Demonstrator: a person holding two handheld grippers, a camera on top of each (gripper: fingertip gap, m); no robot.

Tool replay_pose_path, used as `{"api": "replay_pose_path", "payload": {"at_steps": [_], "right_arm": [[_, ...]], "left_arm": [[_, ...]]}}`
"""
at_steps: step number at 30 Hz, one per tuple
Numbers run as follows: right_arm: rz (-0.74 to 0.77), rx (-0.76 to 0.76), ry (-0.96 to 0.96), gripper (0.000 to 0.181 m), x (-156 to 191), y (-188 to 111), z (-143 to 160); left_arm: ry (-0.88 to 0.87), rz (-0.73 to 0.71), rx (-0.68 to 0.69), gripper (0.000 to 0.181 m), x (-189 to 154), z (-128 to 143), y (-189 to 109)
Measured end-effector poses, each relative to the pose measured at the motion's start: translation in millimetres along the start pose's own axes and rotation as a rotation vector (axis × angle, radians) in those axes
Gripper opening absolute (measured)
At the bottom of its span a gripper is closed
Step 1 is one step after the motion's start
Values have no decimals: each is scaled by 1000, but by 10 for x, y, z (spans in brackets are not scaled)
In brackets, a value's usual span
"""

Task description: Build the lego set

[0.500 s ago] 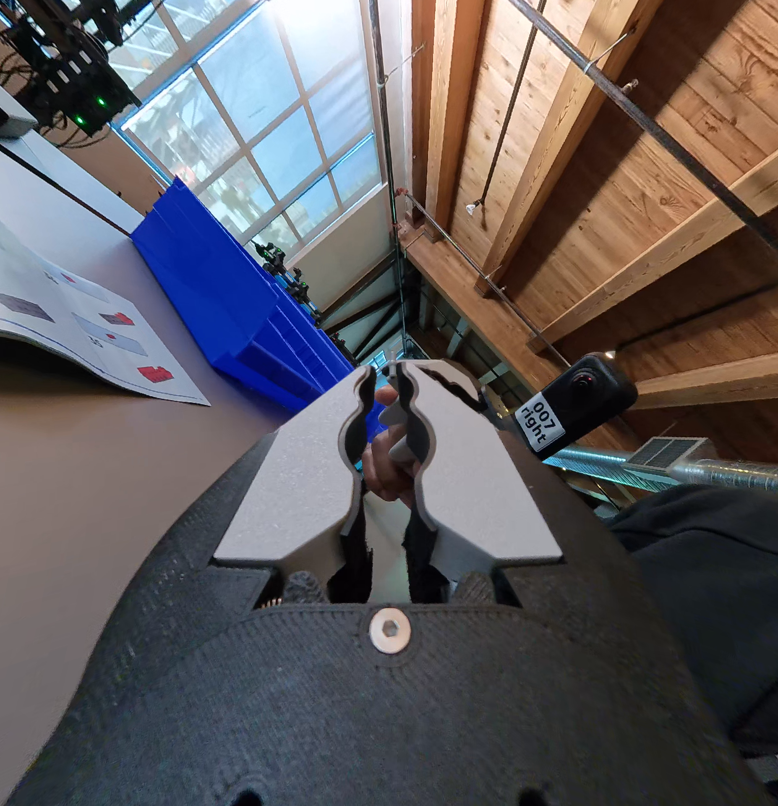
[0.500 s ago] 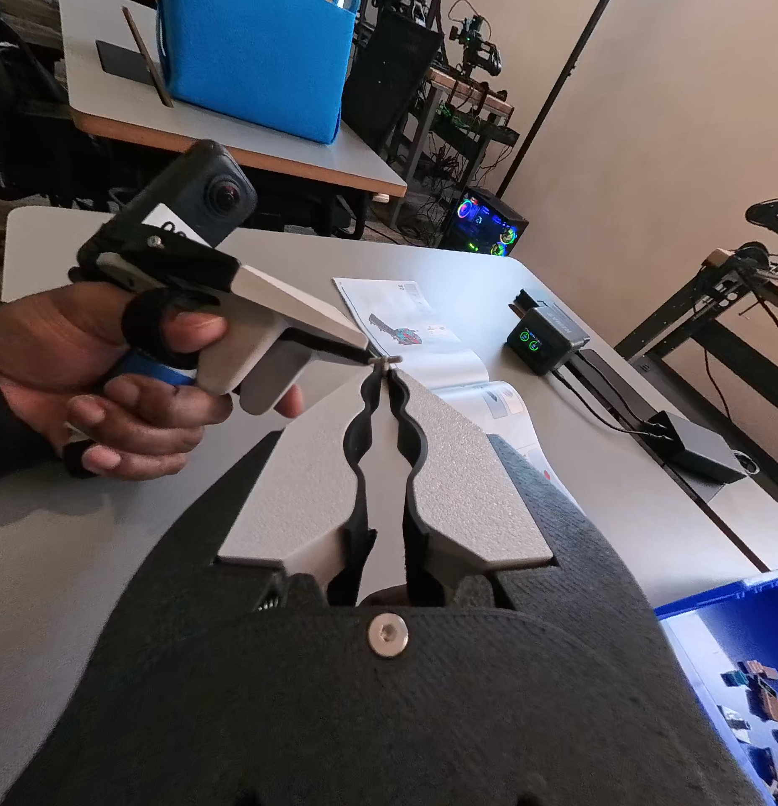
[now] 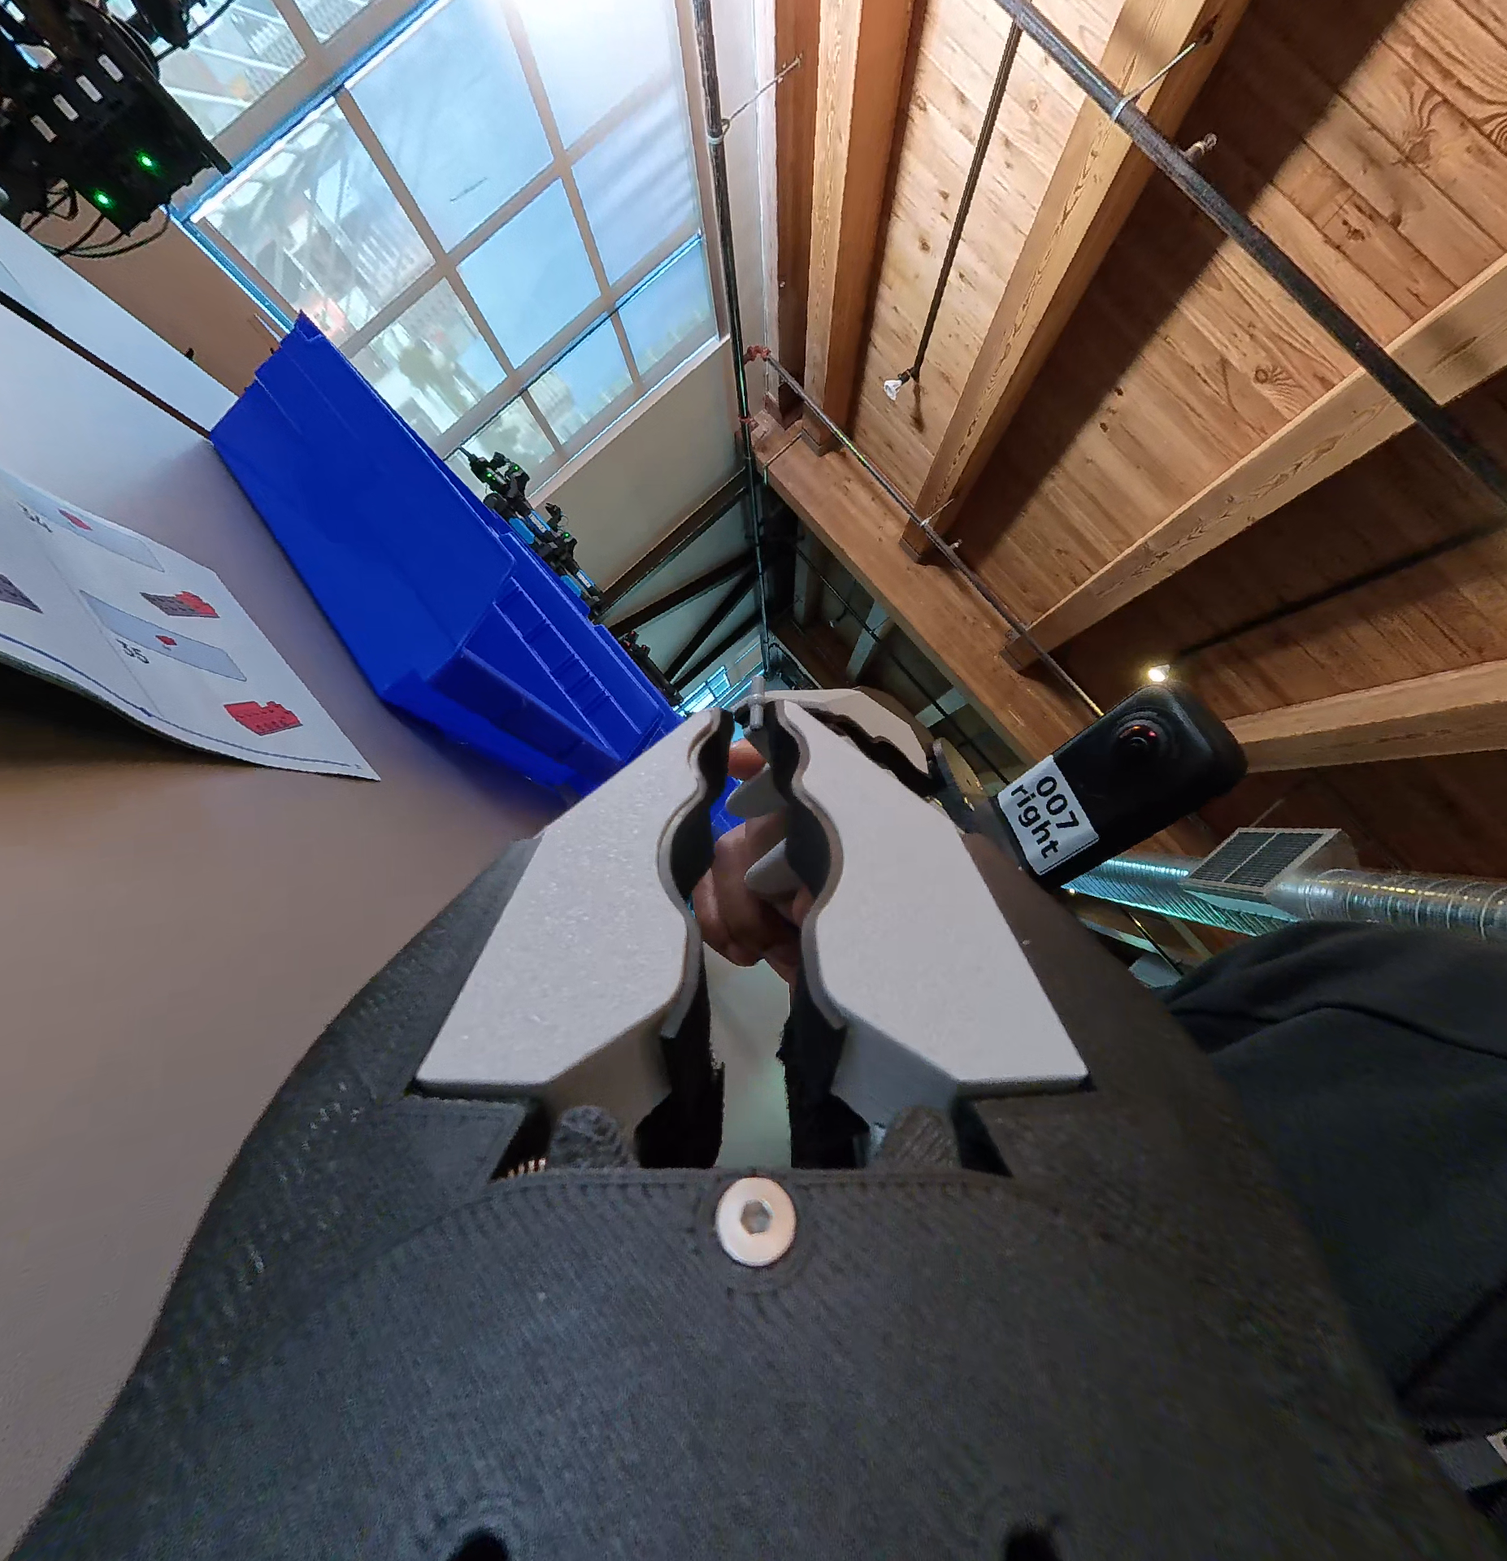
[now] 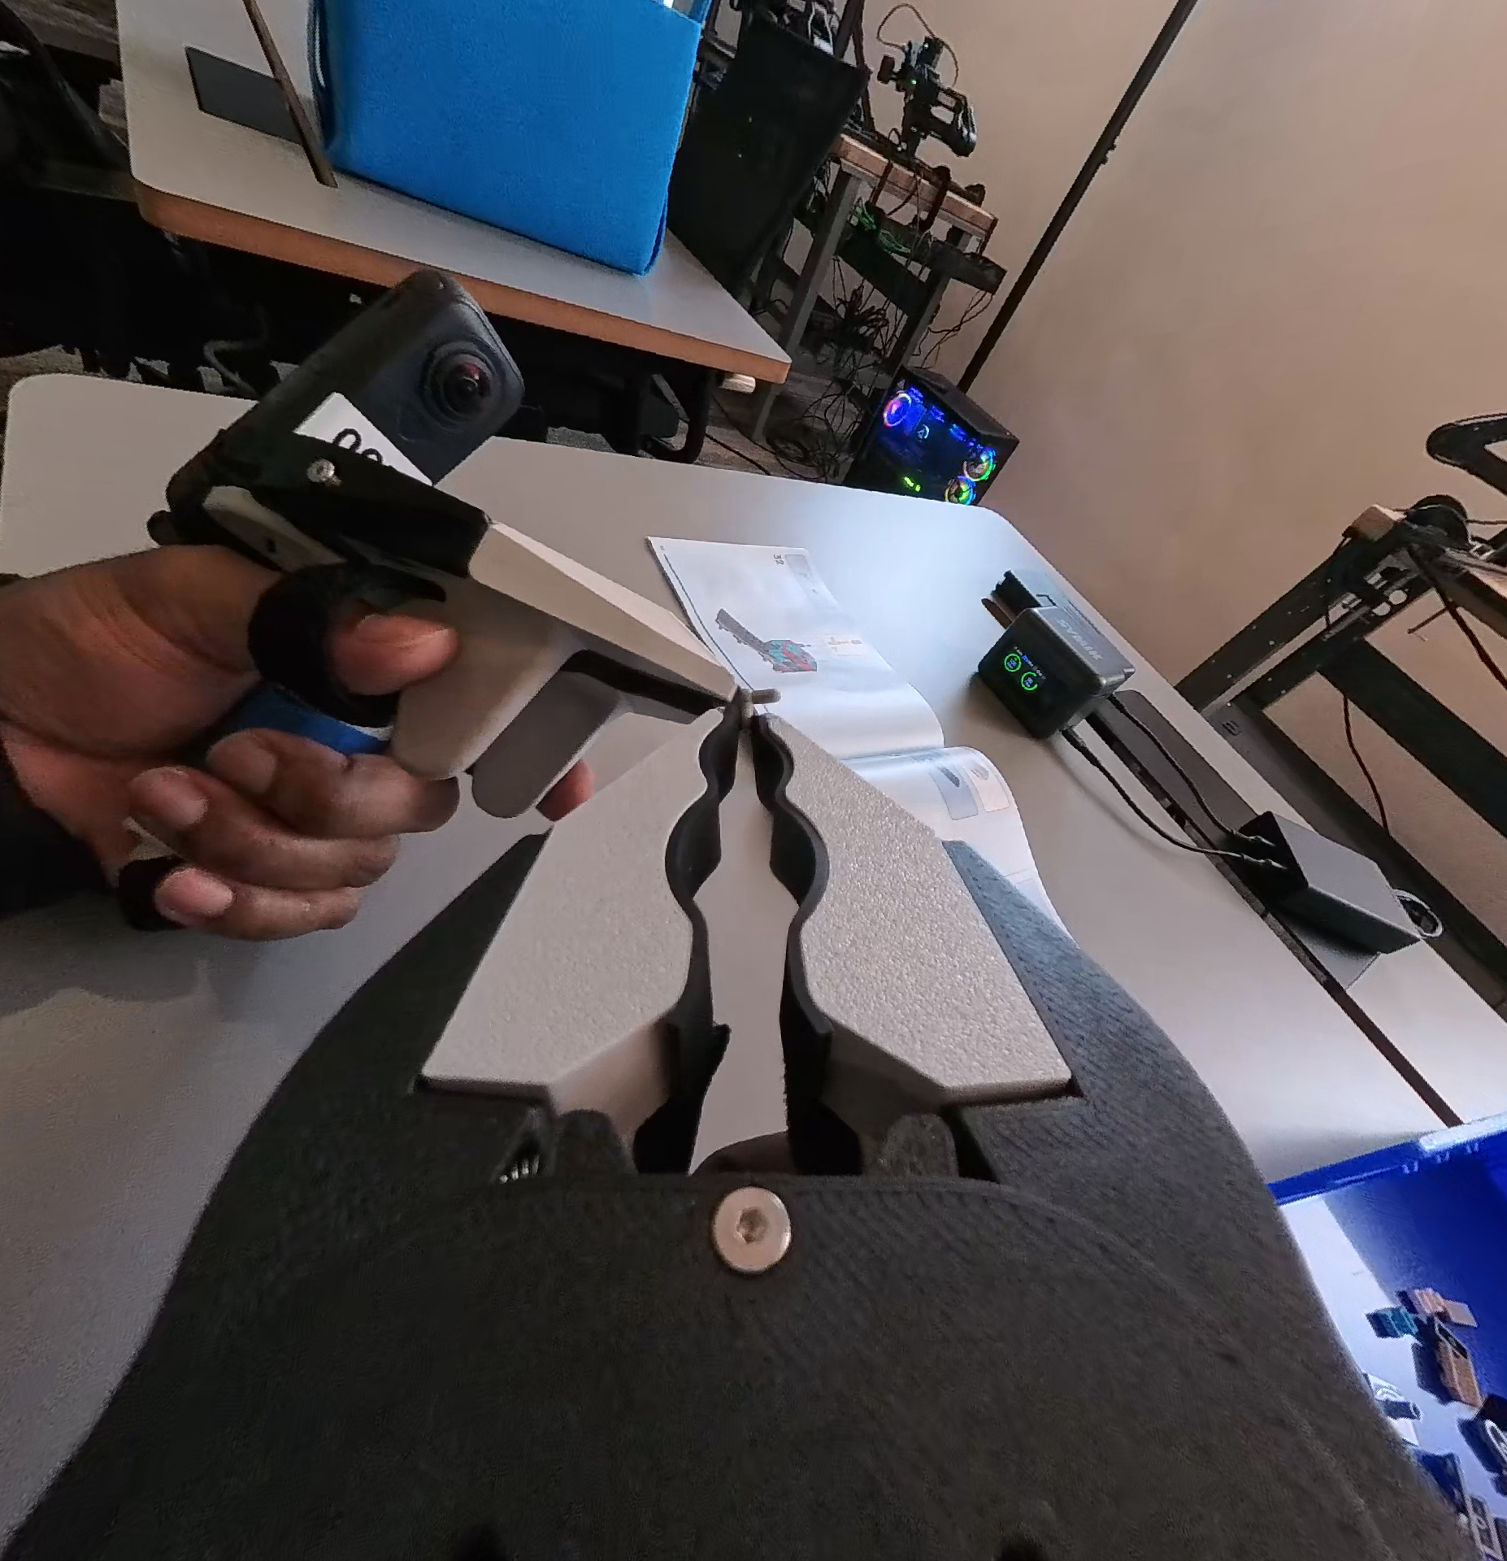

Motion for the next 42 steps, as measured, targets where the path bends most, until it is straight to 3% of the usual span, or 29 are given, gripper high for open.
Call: {"api": "replay_pose_path", "payload": {"at_steps": [1, 13, 22, 32, 42], "right_arm": [[0, 0, -1, 3, 1, 0, -1], [-36, -7, 15, 8, -61, -168, 53], [-80, 295, 161, 8, -372, -739, 860], [-272, 556, 22, 19, -295, -546, 1392], [-341, 550, 77, 5, -283, -416, 1463]], "left_arm": [[0, 6, -1, 7, -7, -1, 2], [17, 15, -46, 2, -13, -60, -43], [33, 9, -1, 3, -21, -33, -71], [106, -90, 177, 3, 11, 197, 33], [160, -141, 266, 3, 47, 302, 66]]}}
Point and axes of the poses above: each gripper's, where its closed fingertips meet, y out along the fingers, z out of its underside, x = y × z across the jaws, the point moved 4 cm from there along -y, back along the fingers, and after that the axes turned 2 degrees about y, right-handed, at the moved point
